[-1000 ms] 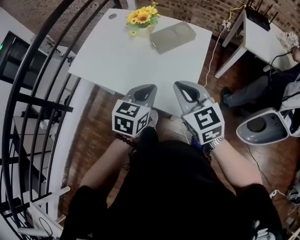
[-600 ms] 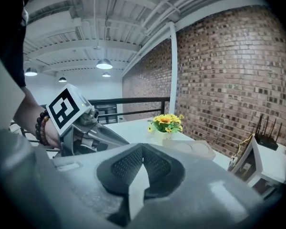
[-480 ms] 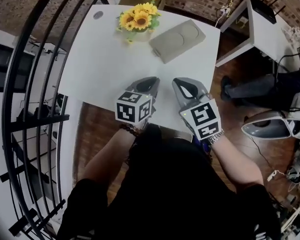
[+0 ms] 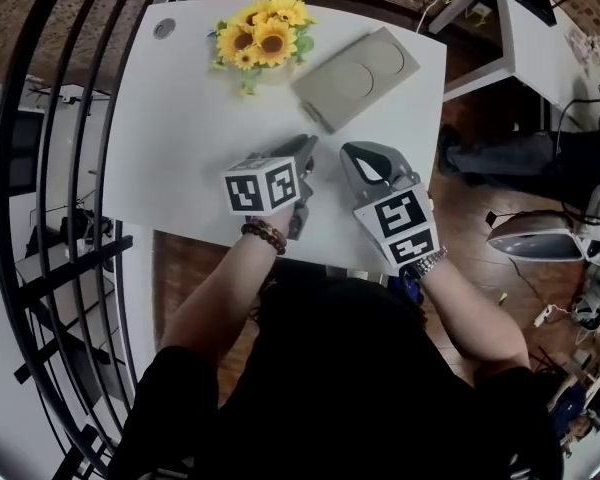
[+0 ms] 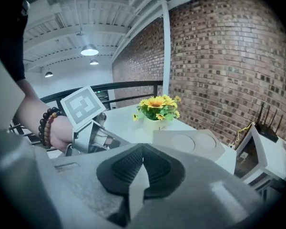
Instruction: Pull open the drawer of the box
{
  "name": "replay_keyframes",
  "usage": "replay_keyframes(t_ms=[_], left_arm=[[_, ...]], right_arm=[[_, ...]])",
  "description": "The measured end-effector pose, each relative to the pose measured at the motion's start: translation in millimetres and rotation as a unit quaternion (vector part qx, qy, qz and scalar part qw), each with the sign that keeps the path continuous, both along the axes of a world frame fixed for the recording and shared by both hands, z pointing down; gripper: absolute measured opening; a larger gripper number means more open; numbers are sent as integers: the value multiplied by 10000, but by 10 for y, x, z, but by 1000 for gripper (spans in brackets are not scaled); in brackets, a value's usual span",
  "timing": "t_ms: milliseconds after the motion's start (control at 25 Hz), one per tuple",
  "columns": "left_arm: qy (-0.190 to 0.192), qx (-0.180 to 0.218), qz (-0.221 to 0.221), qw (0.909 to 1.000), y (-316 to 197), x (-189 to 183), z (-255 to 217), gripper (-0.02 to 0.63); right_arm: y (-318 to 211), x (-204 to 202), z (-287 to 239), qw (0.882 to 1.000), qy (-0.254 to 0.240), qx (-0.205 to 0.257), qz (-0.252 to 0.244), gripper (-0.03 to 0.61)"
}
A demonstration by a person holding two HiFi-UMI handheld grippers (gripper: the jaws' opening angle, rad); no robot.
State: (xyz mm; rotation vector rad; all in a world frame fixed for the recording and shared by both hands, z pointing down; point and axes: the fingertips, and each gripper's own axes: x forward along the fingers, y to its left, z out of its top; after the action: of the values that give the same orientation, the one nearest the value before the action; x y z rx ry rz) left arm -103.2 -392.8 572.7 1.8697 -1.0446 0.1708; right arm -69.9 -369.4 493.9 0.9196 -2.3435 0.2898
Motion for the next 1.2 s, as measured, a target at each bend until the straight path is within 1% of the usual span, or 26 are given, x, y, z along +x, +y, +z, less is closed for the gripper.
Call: replay_keyframes(t_ms=[160, 400, 760, 840, 920, 1200], left_arm=[[324, -355, -120, 9988, -147, 9, 200, 104], [749, -779, -337, 9936, -321, 23, 395, 117], [1484, -1066, -470, 9820, -417, 82, 460, 108], [1673, -1091, -498, 9786, -421, 95, 451, 83], [1708, -1076, -493, 9782, -423, 98, 450, 72], [1495, -1050, -480, 9820, -356, 37, 462, 60]], right_arm=[[-138, -52, 151, 9999, 95, -134, 52, -9], [-279, -66, 260, 9994, 129, -289, 144, -9], [-349, -36, 308, 9989, 92, -388, 237, -9], [-350, -35, 313, 9989, 93, -391, 230, -9], [-345, -34, 317, 9989, 99, -391, 218, -9], [-302, -29, 289, 9992, 117, -348, 183, -9]])
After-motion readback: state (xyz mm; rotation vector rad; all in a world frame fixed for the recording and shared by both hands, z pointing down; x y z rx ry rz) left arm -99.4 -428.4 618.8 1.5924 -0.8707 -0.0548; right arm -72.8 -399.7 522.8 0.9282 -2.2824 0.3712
